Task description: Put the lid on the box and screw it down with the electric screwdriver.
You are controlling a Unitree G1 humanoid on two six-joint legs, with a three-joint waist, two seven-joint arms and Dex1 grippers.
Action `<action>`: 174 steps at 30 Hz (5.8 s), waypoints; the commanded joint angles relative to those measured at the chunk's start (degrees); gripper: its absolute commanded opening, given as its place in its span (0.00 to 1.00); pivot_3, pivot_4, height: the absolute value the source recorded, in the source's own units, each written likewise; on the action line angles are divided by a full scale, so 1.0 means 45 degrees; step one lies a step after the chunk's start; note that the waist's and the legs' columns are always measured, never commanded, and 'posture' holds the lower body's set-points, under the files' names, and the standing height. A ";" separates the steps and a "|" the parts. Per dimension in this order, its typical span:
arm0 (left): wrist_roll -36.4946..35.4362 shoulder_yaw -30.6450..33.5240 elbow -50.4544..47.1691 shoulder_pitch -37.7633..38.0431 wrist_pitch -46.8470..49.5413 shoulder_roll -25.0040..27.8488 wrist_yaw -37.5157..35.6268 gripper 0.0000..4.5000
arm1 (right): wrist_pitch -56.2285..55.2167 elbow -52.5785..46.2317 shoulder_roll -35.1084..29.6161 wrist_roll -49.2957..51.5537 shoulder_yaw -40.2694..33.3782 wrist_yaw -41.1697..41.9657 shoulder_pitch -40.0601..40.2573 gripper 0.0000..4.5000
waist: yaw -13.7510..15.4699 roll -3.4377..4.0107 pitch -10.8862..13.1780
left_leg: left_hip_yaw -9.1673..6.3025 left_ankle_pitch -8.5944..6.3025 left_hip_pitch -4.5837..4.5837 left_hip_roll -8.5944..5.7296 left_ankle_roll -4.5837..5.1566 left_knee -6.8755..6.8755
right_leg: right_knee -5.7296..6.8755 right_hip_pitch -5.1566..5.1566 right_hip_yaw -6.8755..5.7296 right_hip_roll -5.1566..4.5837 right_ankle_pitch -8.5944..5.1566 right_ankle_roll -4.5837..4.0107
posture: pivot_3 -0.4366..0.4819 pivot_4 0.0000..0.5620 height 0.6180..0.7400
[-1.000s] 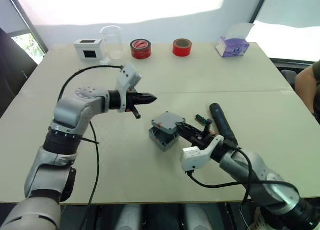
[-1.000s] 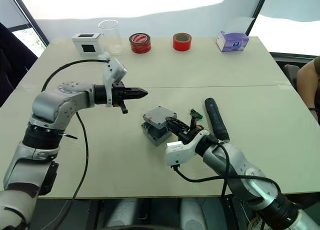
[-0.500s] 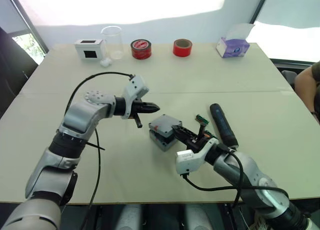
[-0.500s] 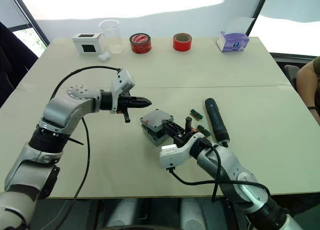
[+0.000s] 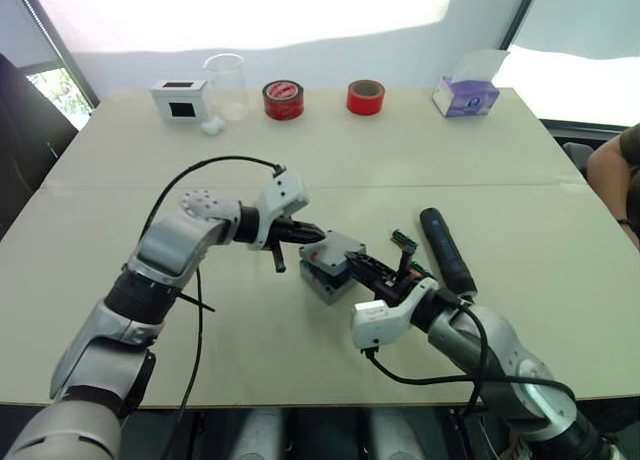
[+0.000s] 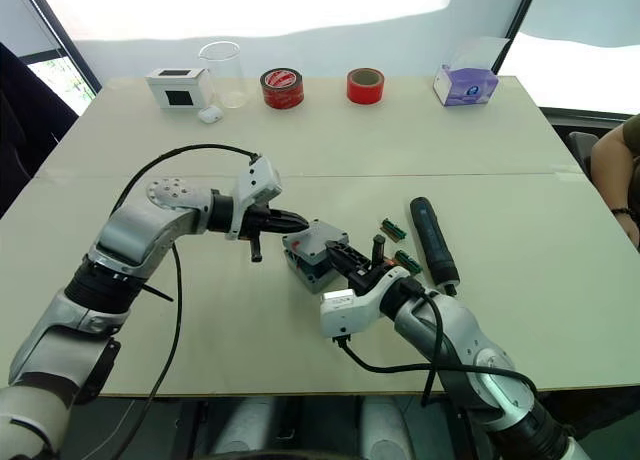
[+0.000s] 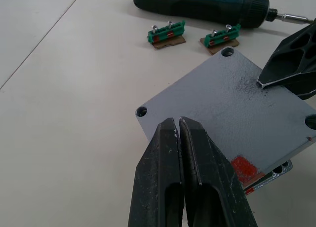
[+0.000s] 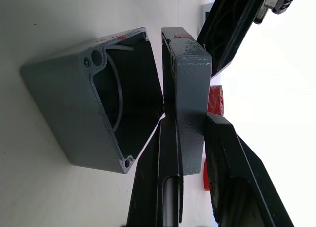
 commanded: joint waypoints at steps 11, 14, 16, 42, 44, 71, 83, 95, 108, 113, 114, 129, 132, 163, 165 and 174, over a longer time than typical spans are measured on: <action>0.1673 -0.1323 -0.0359 0.0567 -0.1563 0.0346 -0.0726 0.00 | -0.0733 -0.0331 0.0087 -0.0151 -0.0281 0.0501 0.0492 0.37 | 0.0017 0.0000 -0.0004 | -0.0002 -0.0010 0.0050 0.0000 0.0017 -0.0002 | -0.0017 0.0057 -0.0005 0.0000 -0.0003 -0.0002 | 0.48 0.27 1.00; 0.1925 -0.1435 0.0014 0.0870 -0.1946 0.0324 -0.0864 0.00 | -0.0949 -0.0379 0.0069 -0.0133 -0.0381 0.0554 0.0625 0.63 | 0.0000 -0.0005 -0.0017 | 0.0000 -0.0012 0.0074 0.0002 0.0021 -0.0002 | -0.0015 0.0075 -0.0002 0.0000 -0.0004 -0.0003 | 0.48 0.27 1.00; 0.2083 -0.1476 0.0307 0.1063 -0.2216 0.0279 -0.0906 0.00 | -0.1076 -0.0431 0.0010 -0.0129 -0.0485 0.0570 0.0732 0.81 | -0.0006 -0.0007 -0.0020 | -0.0001 -0.0021 0.0150 0.0004 0.0035 -0.0012 | -0.0019 0.0148 -0.0004 0.0000 -0.0013 -0.0013 | 0.48 0.27 1.00; 0.2490 -0.0918 0.1314 0.1470 -0.3782 -0.0286 -0.0862 0.00 | -0.1346 -0.0089 0.0358 0.1898 -0.1857 0.0643 0.1682 0.68 | 0.0232 -0.0049 -0.0104 | -0.0009 -0.0042 0.0246 0.0015 0.0064 -0.0017 | -0.0023 0.0253 -0.0017 -0.0002 -0.0046 -0.0015 | 0.48 0.27 1.00; 0.2456 -0.0843 0.1274 0.1481 -0.3851 -0.0333 -0.0862 0.00 | -0.1401 -0.0043 0.0309 0.2125 -0.1864 0.0690 0.1725 0.54 | 0.0243 -0.0049 -0.0104 | -0.0008 -0.0042 0.0246 0.0015 0.0064 -0.0017 | -0.0023 0.0253 -0.0017 -0.0002 -0.0046 -0.0015 | 0.48 0.27 1.00; 0.0152 0.0707 -0.0182 0.0502 -0.1332 -0.0508 -0.1638 0.00 | -0.0932 0.1057 0.0308 0.5510 -0.2290 0.1535 0.2394 0.01 | 0.0253 -0.0058 -0.0086 | -0.0010 -0.0044 0.0222 0.0019 0.0066 -0.0019 | -0.0025 0.0229 -0.0017 -0.0002 -0.0046 -0.0016 | 0.48 0.27 1.00; 0.0014 0.1449 0.1188 -0.0484 -0.0939 -0.0762 -0.0896 0.00 | -0.0113 0.0932 0.0448 0.6561 -0.2429 0.1806 0.2185 0.01 | 0.0270 -0.0061 -0.0082 | -0.0011 -0.0043 0.0214 0.0020 0.0065 -0.0021 | -0.0025 0.0217 -0.0018 -0.0004 -0.0046 -0.0016 | 0.48 0.27 1.00; 0.1162 0.0918 0.2507 0.0264 -0.2610 -0.0821 -0.0901 0.00 | 0.1335 0.0402 0.0810 0.7674 -0.2726 0.1813 0.2211 0.01 | 0.0265 -0.0062 -0.0077 | -0.0010 -0.0043 0.0201 0.0019 0.0064 -0.0026 | -0.0026 0.0202 -0.0017 -0.0006 -0.0045 -0.0015 | 0.48 0.27 1.00; 0.1247 0.0827 0.2010 0.0452 -0.2179 -0.0871 -0.1074 0.00 | 0.1772 0.0317 0.1028 0.8427 -0.2341 0.1907 0.1837 0.01 | 0.0264 -0.0061 -0.0077 | -0.0011 -0.0044 0.0201 0.0019 0.0064 -0.0028 | -0.0026 0.0199 -0.0017 -0.0008 -0.0045 -0.0016 | 0.48 0.27 1.00; 0.1271 0.0874 0.2062 0.0423 -0.2148 -0.0938 -0.0992 0.00 | 0.1919 0.0383 0.1163 0.8601 -0.2172 0.1934 0.1587 0.01 | 0.0270 -0.0062 -0.0077 | -0.0011 -0.0044 0.0201 0.0019 0.0064 -0.0029 | -0.0026 0.0198 -0.0017 -0.0008 -0.0045 -0.0016 | 0.48 0.27 1.00; 0.1251 0.0867 0.2008 0.0439 -0.2106 -0.0938 -0.1023 0.00 | 0.1941 0.0391 0.1171 0.8612 -0.2142 0.1936 0.1558 0.01 | 0.0269 -0.0062 -0.0077 | -0.0011 -0.0044 0.0201 0.0018 0.0064 -0.0029 | -0.0027 0.0199 -0.0017 -0.0009 -0.0046 -0.0016 | 0.48 0.27 1.00; 0.1026 0.0624 0.1168 0.0660 -0.1453 -0.0884 -0.1552 0.00 | 0.2273 0.0391 0.1190 0.8737 -0.1944 0.1965 0.1301 0.01 | 0.0263 -0.0061 -0.0076 | -0.0011 -0.0045 0.0201 0.0019 0.0064 -0.0032 | -0.0028 0.0197 -0.0017 -0.0009 -0.0046 -0.0016 | 0.48 0.27 1.00; 0.1114 0.0547 0.1158 0.0709 -0.1502 -0.0893 -0.1546 0.00 | 0.2315 0.0312 0.1194 0.8783 -0.1926 0.1999 0.1317 0.01 | 0.0263 -0.0061 -0.0076 | -0.0011 -0.0044 0.0201 0.0018 0.0063 -0.0032 | -0.0027 0.0197 -0.0017 -0.0009 -0.0046 -0.0016 | 0.48 0.27 1.00; 0.1945 0.0182 0.1723 0.0636 -0.2384 -0.1335 -0.1430 0.00 | 0.2209 0.0078 0.1099 0.9170 -0.1922 0.2232 0.1375 0.01 | 0.0267 -0.0061 -0.0075 | -0.0011 -0.0045 0.0201 0.0019 0.0064 -0.0034 | -0.0030 0.0197 -0.0016 -0.0012 -0.0046 -0.0017 | 0.48 0.27 1.00; 0.1993 0.0183 0.1763 0.0651 -0.2423 -0.1349 -0.1430 0.00 | 0.2214 0.0091 0.1068 0.9147 -0.1946 0.2235 0.1386 0.01 | 0.0268 -0.0061 -0.0075 | -0.0011 -0.0045 0.0201 0.0019 0.0064 -0.0034 | -0.0031 0.0197 -0.0016 -0.0012 -0.0046 -0.0017 | 0.48 0.27 1.00; 0.2087 0.0337 0.1822 0.0775 -0.2646 -0.1546 -0.1080 0.00 | 0.2104 0.0117 0.0821 0.9127 -0.2218 0.2254 0.1586 0.01 | 0.0286 -0.0062 -0.0075 | -0.0011 -0.0046 0.0201 0.0018 0.0064 -0.0035 | -0.0033 0.0197 -0.0017 -0.0015 -0.0046 -0.0017 | 0.48 0.27 1.00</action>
